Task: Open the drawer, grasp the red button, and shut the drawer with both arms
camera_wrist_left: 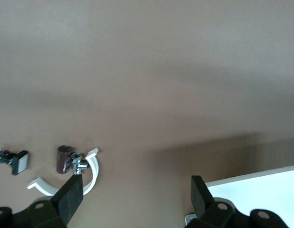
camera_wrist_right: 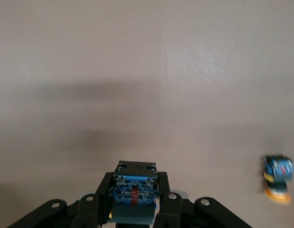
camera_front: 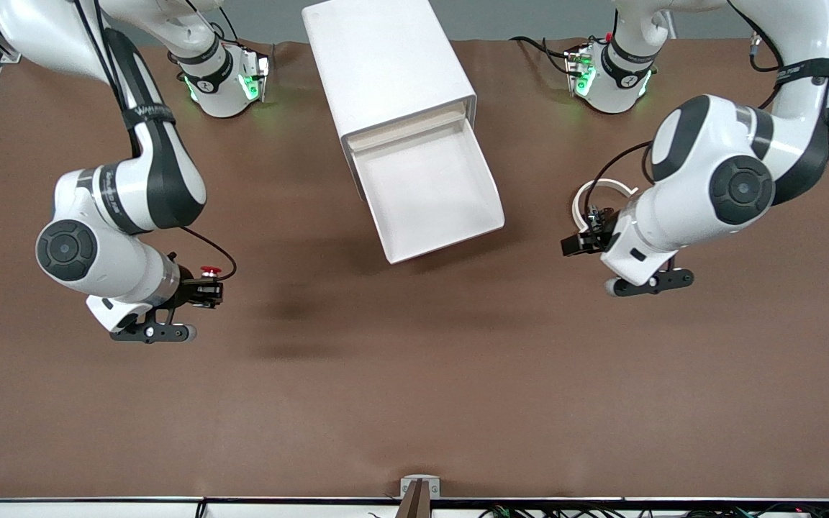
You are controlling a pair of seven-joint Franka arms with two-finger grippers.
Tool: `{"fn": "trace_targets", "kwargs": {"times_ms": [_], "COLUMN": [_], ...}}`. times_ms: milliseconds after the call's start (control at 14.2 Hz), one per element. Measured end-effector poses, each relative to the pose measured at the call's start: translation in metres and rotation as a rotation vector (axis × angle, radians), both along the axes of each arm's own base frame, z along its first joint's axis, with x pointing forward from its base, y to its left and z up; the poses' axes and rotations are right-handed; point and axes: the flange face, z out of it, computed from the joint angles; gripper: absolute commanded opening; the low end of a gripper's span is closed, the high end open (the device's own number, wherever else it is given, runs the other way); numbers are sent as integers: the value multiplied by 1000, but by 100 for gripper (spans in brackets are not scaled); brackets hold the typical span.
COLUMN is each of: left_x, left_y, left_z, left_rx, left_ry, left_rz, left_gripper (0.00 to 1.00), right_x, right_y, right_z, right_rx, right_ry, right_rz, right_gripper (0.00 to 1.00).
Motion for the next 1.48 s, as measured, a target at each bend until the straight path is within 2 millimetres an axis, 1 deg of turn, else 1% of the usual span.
{"fn": "trace_targets", "kwargs": {"times_ms": [70, 141, 282, 423, 634, 775, 916, 1057, 1128, 1268, 1339, 1480], "left_x": [-3, -3, -2, -2, -5, -8, -13, -14, -13, -8, -8, -16], "left_y": [-13, -19, -32, -46, -72, -89, -104, -110, -109, -109, -114, -132], "left_z": [-6, -10, -20, -33, -55, -70, -82, -87, -87, -93, -99, -118], "left_rx": [-6, -10, -20, -5, 10, 1, -3, -6, -7, -11, -12, -8], "left_ry": [-12, -21, -39, -56, -76, -79, -79, -83, -87, -99, -100, -85], "left_rz": [-18, -24, -40, -73, -126, -148, -157, -142, -133, -73, -31, 11], "left_gripper": [100, 100, 100, 100, 100, 100, 100, 100, 100, 100, 100, 100], "right_x": [-11, -16, -26, -32, -37, -41, -46, -48, -50, -52, -52, -53], "right_y": [-14, -22, -50, -79, -117, -139, -157, -166, -166, -160, -156, -148], "right_z": [-33, -48, -70, -81, -87, -92, -97, -107, -113, -122, -125, -129], "right_rx": [6, 9, 6, -22, -67, -78, -77, -74, -73, -67, -64, -60], "right_ry": [-36, -60, -77, -60, -44, -32, -21, -21, -16, -4, -3, -15], "right_rz": [26, 40, 40, 40, 34, 41, 46, 45, 47, 56, 62, 76], "right_gripper": [24, 23, 23, 23, 23, 24, 25, 25, 25, 25, 25, 26]}}
